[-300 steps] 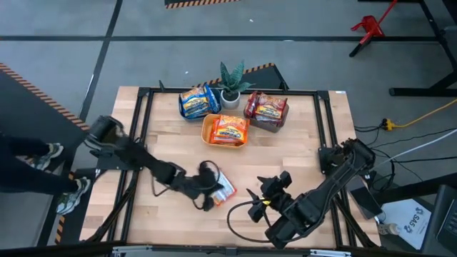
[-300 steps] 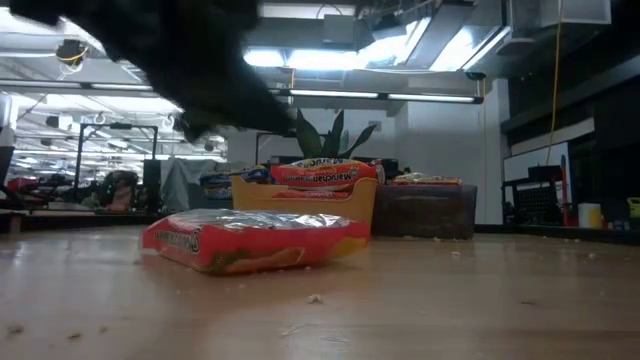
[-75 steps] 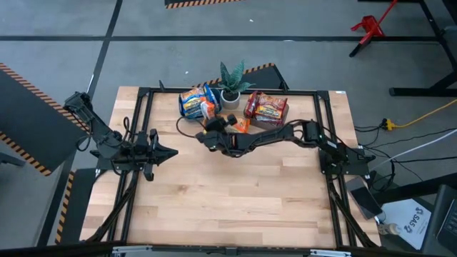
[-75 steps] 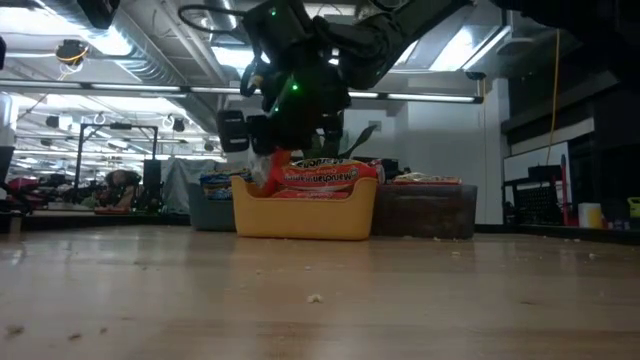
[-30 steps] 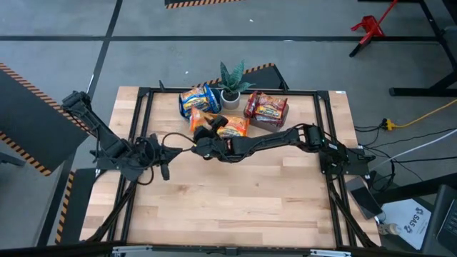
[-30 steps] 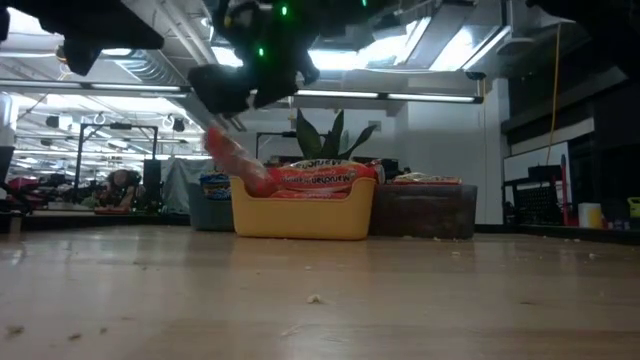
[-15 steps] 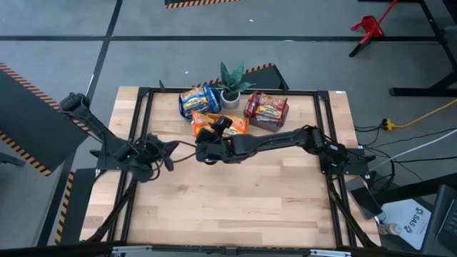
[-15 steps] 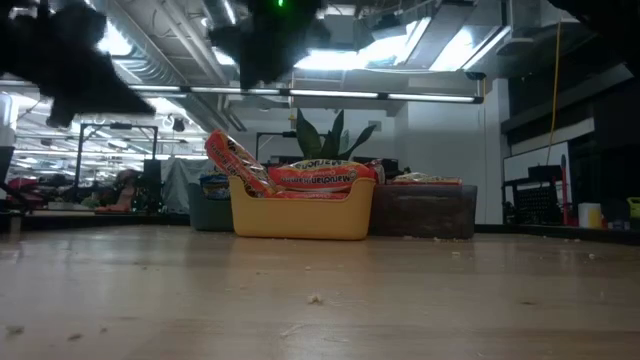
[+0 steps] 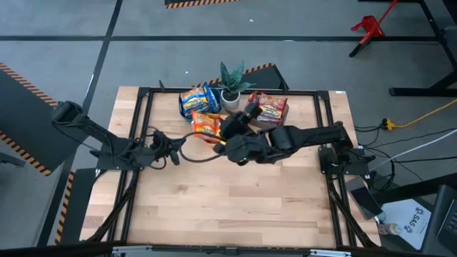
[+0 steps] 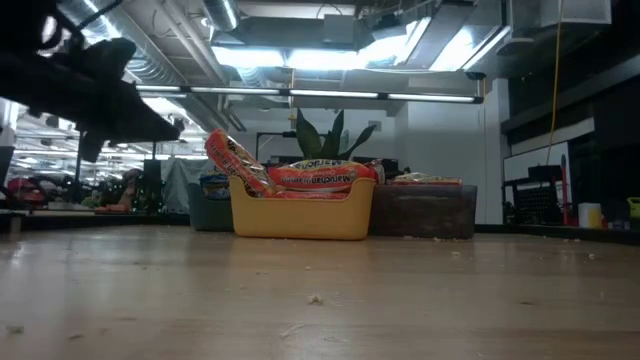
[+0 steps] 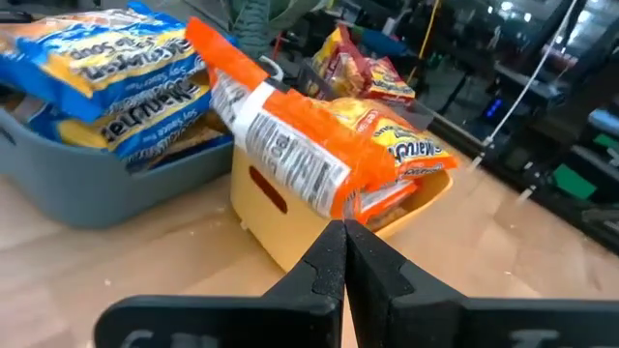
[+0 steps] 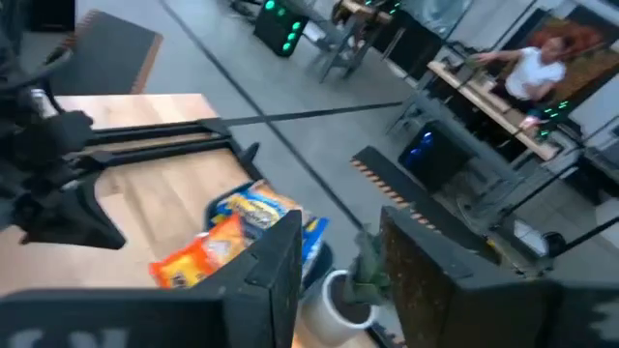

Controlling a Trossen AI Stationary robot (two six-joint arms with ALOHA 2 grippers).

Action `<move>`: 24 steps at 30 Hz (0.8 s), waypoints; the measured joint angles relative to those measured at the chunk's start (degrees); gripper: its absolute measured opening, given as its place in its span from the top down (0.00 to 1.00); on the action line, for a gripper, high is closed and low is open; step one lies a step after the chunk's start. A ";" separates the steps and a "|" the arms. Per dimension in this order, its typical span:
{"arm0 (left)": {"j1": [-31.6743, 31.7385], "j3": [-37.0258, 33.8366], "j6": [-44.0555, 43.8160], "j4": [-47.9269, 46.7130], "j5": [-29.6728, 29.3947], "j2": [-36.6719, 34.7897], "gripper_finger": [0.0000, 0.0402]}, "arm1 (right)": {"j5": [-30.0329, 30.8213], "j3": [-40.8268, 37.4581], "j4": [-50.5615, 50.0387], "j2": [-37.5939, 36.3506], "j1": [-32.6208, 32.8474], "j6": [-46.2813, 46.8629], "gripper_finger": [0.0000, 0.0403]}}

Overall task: Sort Maruchan noodles
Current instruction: Put the orange noodle pack into the yellow bin

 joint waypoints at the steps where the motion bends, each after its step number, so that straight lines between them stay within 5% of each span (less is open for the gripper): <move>1: 1.79 0.45 1.25 -0.04 1.83 0.02 1.00 | 0.31 -0.02 -0.15 -0.33 0.24 0.52 0.70; 17: 26.10 0.70 5.83 0.23 21.86 3.22 1.00 | 1.19 -0.15 -0.90 -1.95 6.29 1.28 0.71; 24: 30.65 0.70 6.71 12.66 28.30 8.80 1.00 | 2.39 -0.15 -1.08 -1.95 6.83 2.47 0.71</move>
